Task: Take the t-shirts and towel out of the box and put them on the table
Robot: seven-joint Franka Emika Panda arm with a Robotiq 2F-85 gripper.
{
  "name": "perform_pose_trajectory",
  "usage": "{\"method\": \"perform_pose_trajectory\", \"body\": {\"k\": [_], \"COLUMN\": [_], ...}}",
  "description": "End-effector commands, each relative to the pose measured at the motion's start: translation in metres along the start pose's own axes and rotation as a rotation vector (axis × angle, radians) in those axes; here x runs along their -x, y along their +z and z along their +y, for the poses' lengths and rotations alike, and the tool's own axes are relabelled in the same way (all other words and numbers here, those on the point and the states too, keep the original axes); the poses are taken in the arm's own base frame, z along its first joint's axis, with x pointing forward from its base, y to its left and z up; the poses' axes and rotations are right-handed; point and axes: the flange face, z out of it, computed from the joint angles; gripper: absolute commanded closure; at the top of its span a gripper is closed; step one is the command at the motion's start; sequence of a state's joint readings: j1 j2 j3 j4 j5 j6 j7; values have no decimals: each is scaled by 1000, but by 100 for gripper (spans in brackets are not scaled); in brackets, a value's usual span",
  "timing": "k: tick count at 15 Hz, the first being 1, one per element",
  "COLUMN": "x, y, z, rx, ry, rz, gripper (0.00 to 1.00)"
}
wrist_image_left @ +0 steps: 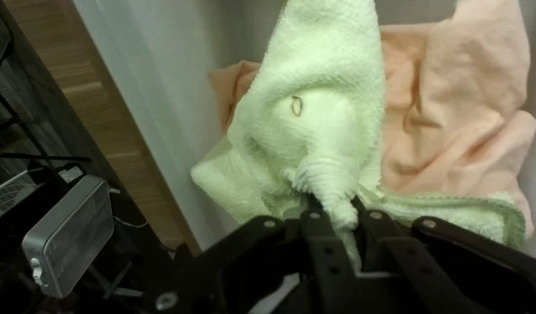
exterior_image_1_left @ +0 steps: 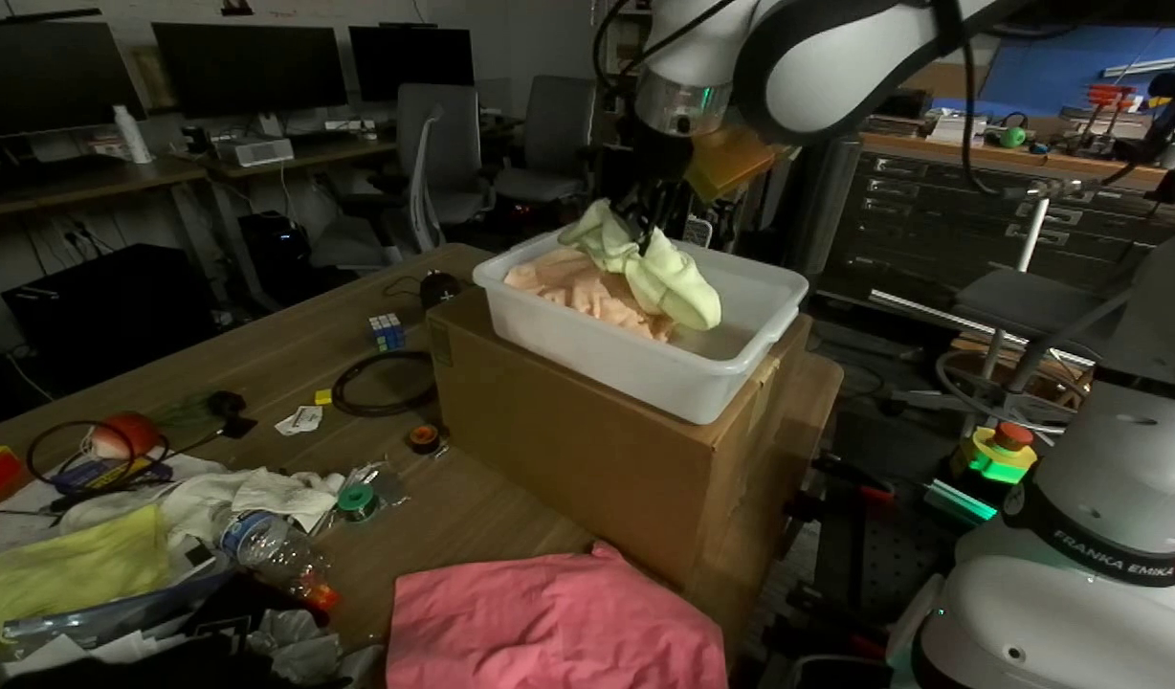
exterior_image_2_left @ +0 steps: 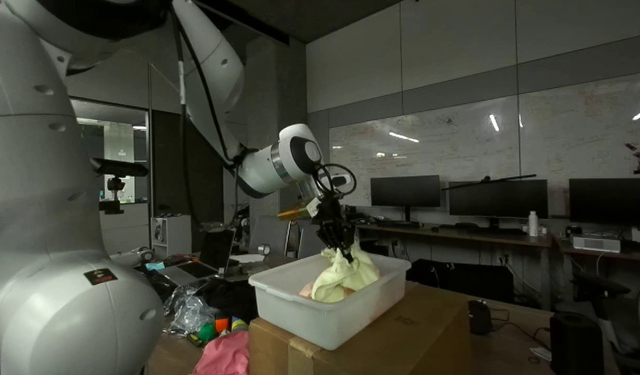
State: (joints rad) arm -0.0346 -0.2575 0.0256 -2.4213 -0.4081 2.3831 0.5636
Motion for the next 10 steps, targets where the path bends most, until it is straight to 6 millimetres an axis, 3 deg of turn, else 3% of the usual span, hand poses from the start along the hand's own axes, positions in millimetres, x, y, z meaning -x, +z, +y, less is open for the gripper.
{"method": "perform_pose_trajectory", "body": {"k": [1,5,8,10], "x": [11,16,21,24], "y": [-72,-131,-151,-157], "z": [15,17,7,-14], "rx": [2,6,34,58], "ry": [82,119,96,45], "rz": [133,207,220,215], "gripper": [96,96,96,96]}}
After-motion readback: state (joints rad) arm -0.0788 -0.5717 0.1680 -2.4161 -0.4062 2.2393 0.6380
